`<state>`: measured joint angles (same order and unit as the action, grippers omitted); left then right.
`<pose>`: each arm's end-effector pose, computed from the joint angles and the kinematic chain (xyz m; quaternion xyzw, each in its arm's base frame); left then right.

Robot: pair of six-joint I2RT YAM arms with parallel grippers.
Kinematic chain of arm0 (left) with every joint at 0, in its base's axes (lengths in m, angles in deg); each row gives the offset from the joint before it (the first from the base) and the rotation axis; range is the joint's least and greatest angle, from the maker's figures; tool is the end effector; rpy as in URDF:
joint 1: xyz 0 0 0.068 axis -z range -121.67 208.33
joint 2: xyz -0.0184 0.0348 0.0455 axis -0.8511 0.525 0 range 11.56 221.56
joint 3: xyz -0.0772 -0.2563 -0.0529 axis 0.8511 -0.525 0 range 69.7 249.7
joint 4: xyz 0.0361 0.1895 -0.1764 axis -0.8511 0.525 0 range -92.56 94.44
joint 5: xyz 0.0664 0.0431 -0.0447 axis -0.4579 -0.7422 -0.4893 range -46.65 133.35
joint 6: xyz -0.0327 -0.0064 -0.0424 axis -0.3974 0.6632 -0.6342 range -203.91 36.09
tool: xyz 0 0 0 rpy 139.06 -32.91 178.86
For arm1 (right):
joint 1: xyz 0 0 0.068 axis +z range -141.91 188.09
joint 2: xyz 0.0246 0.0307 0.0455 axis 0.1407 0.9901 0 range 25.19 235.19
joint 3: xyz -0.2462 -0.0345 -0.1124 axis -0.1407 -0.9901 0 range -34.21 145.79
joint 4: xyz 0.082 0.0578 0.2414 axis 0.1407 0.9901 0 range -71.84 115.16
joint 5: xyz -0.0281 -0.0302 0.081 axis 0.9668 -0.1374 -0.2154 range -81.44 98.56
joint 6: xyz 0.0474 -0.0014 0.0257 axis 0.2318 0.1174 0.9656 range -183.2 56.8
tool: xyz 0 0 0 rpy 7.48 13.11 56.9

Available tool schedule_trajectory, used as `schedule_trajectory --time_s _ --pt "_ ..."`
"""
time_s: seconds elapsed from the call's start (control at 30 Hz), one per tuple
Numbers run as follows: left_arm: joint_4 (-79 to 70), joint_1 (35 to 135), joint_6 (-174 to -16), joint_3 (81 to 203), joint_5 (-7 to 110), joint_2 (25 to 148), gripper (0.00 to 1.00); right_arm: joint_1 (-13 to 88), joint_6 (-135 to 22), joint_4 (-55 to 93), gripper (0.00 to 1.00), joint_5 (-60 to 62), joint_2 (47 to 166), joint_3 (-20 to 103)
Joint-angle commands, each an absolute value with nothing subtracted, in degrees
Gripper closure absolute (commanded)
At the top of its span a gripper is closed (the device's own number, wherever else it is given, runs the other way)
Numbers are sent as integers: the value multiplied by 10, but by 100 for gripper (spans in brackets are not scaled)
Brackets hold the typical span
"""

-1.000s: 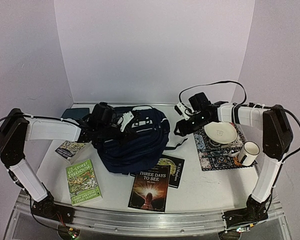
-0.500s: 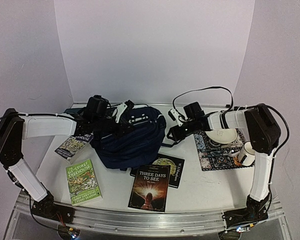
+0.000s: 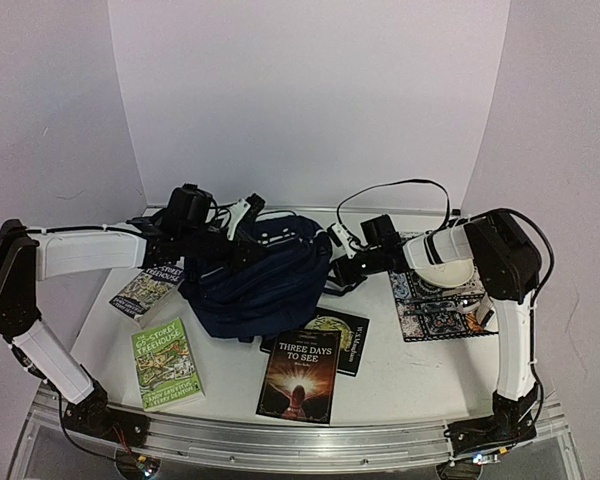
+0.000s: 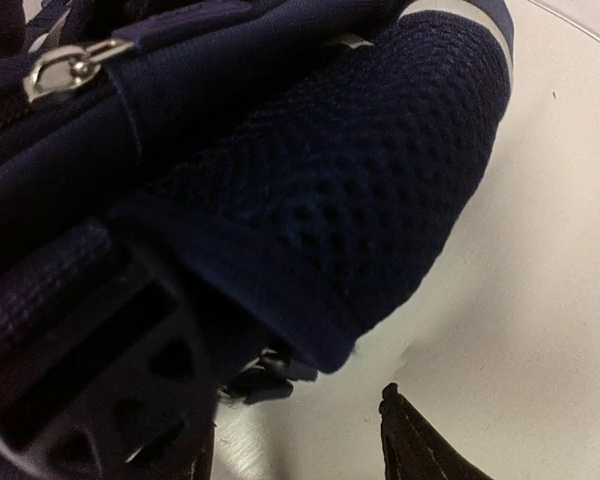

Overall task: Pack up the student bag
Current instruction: Pick up the largest pocket of the bag from the student bag.

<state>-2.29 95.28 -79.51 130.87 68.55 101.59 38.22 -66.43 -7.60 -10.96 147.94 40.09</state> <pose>0.2757 -0.2264 0.2601 0.4005 0.7483 -0.3190 0.4218 0.4001 0.2459 0.1505 -0.3255 0.7588 0.2642 0.4984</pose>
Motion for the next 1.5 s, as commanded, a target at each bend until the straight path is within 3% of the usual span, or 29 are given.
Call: schedule_trajectory --time_s 0.0,0.1,0.23,0.37,0.4,0.8,0.97,1.17,1.37,1.47 --pt "-75 951 -808 1353 713 964 100 380 -678 -115 47 -157 1497 436" --pt "-73 951 -808 1352 713 962 100 379 -675 -126 54 -186 1502 438" --pt "-69 951 -807 1353 704 960 100 380 -672 -128 71 -207 1500 436" --pt "-69 950 -808 1354 693 960 100 380 -670 -128 97 -216 1487 420" --pt "-68 949 -809 1355 684 962 100 379 -669 -128 100 -213 1481 412" --pt "4 945 -818 1395 498 1038 100 380 -636 -95 100 -202 1379 309" --pt "16 946 -834 1408 471 1073 100 389 -596 -71 99 -196 1342 290" --pt "-2 945 -849 1390 548 1063 100 394 -585 -58 86 -140 1330 278" --pt "-17 945 -841 1357 625 1029 100 394 -586 -58 84 -124 1339 275" --pt "-18 946 -840 1347 654 1020 100 394 -590 -58 90 -113 1343 271"
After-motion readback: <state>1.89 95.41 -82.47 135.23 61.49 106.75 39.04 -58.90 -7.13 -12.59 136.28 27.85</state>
